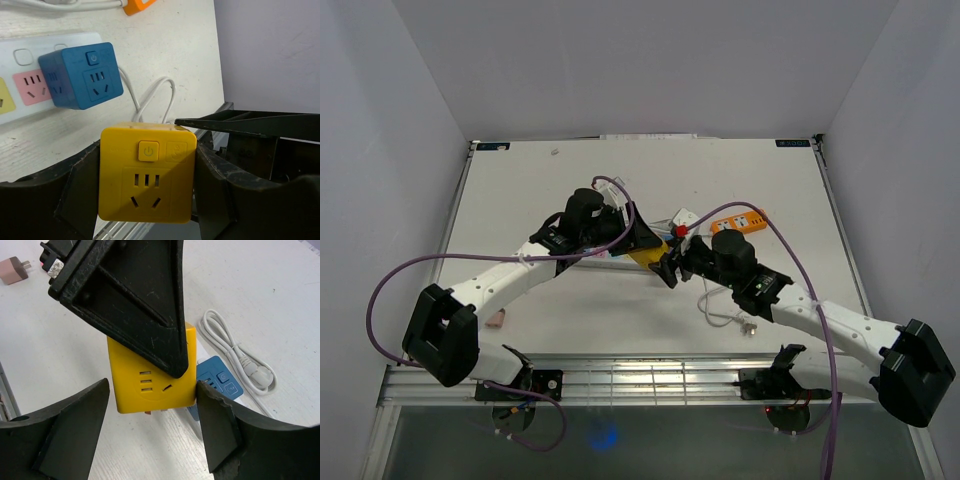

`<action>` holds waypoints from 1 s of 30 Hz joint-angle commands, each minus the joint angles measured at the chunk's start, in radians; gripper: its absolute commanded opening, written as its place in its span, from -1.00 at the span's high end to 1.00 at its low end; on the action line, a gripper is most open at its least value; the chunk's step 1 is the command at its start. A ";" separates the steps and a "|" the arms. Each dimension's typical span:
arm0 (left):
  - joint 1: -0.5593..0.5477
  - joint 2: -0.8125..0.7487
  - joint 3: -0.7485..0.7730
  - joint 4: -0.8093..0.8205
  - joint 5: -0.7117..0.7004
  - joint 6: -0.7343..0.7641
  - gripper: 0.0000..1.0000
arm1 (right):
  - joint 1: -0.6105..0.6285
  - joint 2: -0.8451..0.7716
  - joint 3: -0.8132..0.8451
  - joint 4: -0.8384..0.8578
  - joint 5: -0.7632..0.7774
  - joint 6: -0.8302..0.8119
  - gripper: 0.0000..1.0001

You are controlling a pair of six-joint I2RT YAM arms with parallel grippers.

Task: Insert the plug

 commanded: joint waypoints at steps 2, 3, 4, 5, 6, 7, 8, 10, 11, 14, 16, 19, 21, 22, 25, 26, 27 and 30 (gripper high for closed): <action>0.005 -0.036 0.030 -0.011 -0.085 0.035 1.00 | 0.008 0.028 0.022 0.062 0.013 0.015 -0.56; 0.005 -0.034 0.033 -0.014 -0.089 0.037 1.00 | 0.006 0.031 0.024 0.062 0.010 0.018 -0.67; 0.005 -0.031 0.036 -0.018 -0.111 0.040 1.00 | 0.008 0.032 0.025 0.062 0.012 0.023 -0.80; 0.005 -0.031 0.036 -0.023 -0.129 0.046 1.00 | 0.008 0.029 0.022 0.071 0.012 0.032 -0.93; 0.005 -0.031 0.041 -0.037 -0.149 0.052 1.00 | 0.006 0.026 0.019 0.074 0.012 0.034 -0.85; 0.005 -0.031 0.045 -0.046 -0.173 0.055 1.00 | 0.006 0.023 0.014 0.079 0.019 0.035 -0.80; 0.005 -0.031 0.050 -0.070 -0.225 0.066 1.00 | 0.005 0.014 0.011 0.082 0.024 0.044 -0.80; 0.005 -0.031 0.062 -0.089 -0.272 0.078 1.00 | 0.005 0.000 0.002 0.090 0.041 0.049 -0.80; 0.005 -0.033 0.065 -0.095 -0.310 0.086 1.00 | 0.006 -0.015 -0.009 0.094 0.048 0.050 -0.80; 0.005 -0.031 0.070 -0.101 -0.347 0.121 1.00 | 0.005 -0.050 -0.032 0.111 0.094 0.064 -0.80; 0.005 -0.024 0.075 -0.107 -0.394 0.144 1.00 | 0.005 -0.070 -0.044 0.120 0.159 0.072 -0.80; 0.003 -0.016 0.066 -0.081 -0.471 0.165 1.00 | 0.000 -0.118 -0.091 0.165 0.199 0.075 -0.80; 0.003 -0.005 0.044 -0.052 -0.520 0.171 1.00 | -0.005 -0.155 -0.134 0.194 0.237 0.107 -0.80; 0.003 0.001 0.038 -0.045 -0.536 0.176 1.00 | -0.011 -0.164 -0.141 0.205 0.263 0.118 -0.80; 0.003 0.024 0.035 -0.040 -0.594 0.182 1.00 | -0.021 -0.184 -0.151 0.202 0.297 0.133 -0.80; 0.003 0.029 0.035 -0.037 -0.603 0.187 1.00 | -0.024 -0.189 -0.153 0.200 0.298 0.139 -0.80; 0.003 0.030 0.029 -0.029 -0.603 0.191 1.00 | -0.026 -0.187 -0.154 0.199 0.300 0.142 -0.80; 0.002 0.032 -0.011 0.040 -0.583 0.211 1.00 | -0.031 -0.173 -0.147 0.183 0.309 0.156 -0.80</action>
